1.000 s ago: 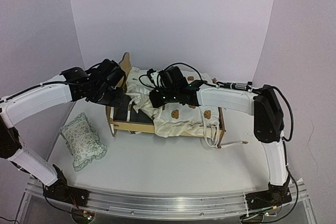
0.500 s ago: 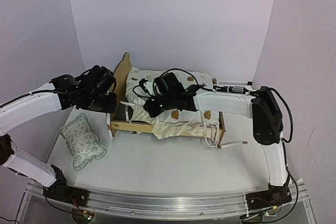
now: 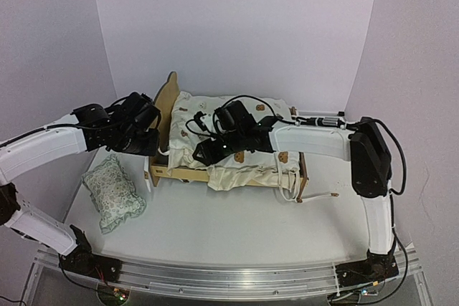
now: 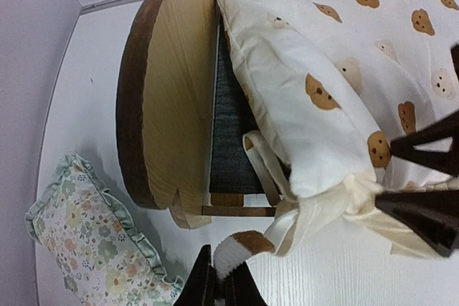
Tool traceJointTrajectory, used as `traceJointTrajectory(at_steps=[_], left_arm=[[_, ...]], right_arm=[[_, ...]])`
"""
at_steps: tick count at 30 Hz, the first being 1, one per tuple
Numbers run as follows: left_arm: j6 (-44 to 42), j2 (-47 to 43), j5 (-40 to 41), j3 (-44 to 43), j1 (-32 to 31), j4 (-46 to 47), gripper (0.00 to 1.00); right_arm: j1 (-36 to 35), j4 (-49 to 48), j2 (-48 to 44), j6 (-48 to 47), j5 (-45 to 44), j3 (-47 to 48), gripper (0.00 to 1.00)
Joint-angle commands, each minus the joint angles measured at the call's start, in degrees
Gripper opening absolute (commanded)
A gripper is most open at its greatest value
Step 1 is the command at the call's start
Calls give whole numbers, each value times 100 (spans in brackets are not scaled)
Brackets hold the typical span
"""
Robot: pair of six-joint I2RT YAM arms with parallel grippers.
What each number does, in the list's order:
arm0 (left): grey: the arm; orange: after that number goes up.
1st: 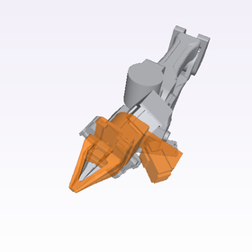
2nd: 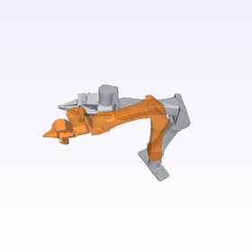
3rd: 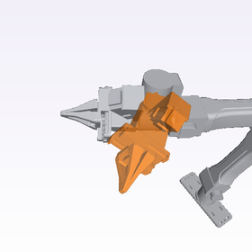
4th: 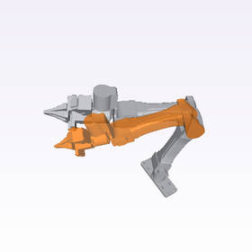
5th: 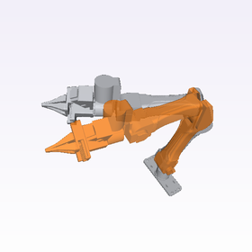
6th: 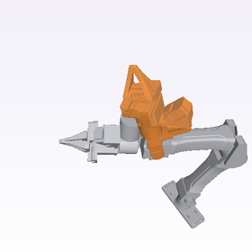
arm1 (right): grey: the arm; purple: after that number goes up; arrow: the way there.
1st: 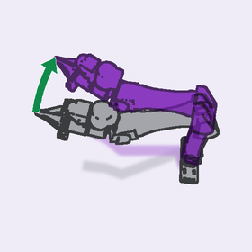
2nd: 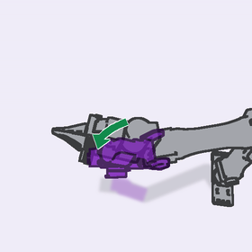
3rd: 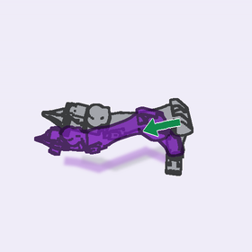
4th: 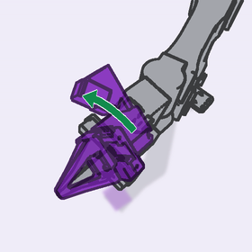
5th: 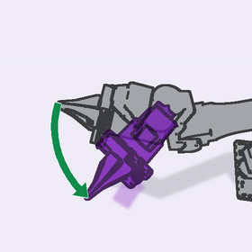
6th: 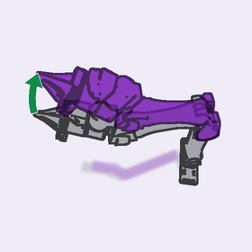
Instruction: Set up the pet bed
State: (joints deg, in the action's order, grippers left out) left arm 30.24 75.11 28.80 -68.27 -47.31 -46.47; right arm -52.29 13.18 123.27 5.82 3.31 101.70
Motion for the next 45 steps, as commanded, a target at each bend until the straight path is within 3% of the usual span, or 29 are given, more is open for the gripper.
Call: traceJointTrajectory(at_steps=[1,6,12,17,21,26,38,45], left_arm=[[-40,295,449,-601,51,15,6],[-115,511,588,-869,186,-111,6],[-218,438,474,-803,267,13,6],[-273,395,394,-794,281,-20,6],[-320,333,350,-805,285,-83,6],[-375,258,279,-864,292,-187,6],[-431,124,93,-837,301,-168,6],[-475,50,12,-856,305,-155,6]], right_arm=[[-105,62,-1128,-123,944,-712,59],[-467,-526,-1650,-531,1409,-1975,59],[-967,-3119,-1336,-386,1136,-3414,58],[-1528,-5471,-278,-718,24,-3682,59],[-1689,-6640,620,-690,-1330,-3334,60],[-1693,-8083,1502,-779,-2347,-3021,59],[-1556,-8322,2367,-1191,-3578,-2144,60],[-1381,-8034,2499,-813,-3566,-1910,61]])
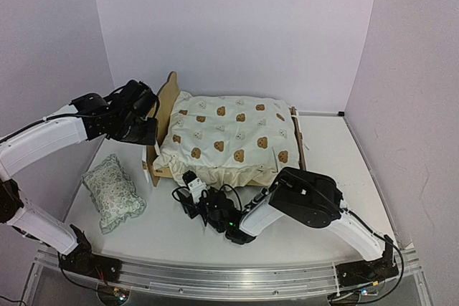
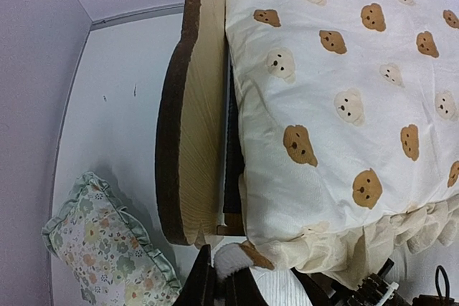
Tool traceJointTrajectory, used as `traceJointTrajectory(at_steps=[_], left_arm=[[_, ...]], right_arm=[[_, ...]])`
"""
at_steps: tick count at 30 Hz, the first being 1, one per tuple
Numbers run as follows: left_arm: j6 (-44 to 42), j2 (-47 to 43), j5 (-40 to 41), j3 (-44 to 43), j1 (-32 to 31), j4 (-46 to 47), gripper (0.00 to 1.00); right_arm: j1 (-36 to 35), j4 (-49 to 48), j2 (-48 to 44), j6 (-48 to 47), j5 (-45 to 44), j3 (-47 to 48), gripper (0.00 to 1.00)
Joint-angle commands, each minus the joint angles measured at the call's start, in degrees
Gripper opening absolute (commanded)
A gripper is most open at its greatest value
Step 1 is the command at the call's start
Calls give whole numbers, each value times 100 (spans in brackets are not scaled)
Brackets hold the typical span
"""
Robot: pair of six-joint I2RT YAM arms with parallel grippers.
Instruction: Set up the pet bed
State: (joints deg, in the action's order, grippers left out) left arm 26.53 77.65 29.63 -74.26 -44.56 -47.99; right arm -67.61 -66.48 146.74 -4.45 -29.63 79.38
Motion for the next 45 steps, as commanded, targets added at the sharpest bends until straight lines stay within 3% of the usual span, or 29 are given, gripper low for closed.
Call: traceJointTrajectory(at_steps=[1,18,28,32,38,40,45], left_arm=[[-104,-214,-96,-251,33,0,6],[-131,-302,-283,-220,30,29,6],[-203,-264,-388,-221,28,69,6],[-256,-246,-402,-263,34,62,6],[-292,-233,-381,-270,35,46,6],[-289,-235,-363,-248,35,55,6],[-297,-267,-318,-256,35,103,6]], right_arm=[[159,17,176,237,-243,381,61],[362,644,706,252,-754,1495,66],[380,-54,1752,-270,-1868,3081,61],[388,-102,2318,-490,-2182,4015,46],[557,-113,2440,-40,-1868,4074,5],[600,-122,2223,138,-1462,3706,0],[616,-195,1418,427,-93,2460,0]])
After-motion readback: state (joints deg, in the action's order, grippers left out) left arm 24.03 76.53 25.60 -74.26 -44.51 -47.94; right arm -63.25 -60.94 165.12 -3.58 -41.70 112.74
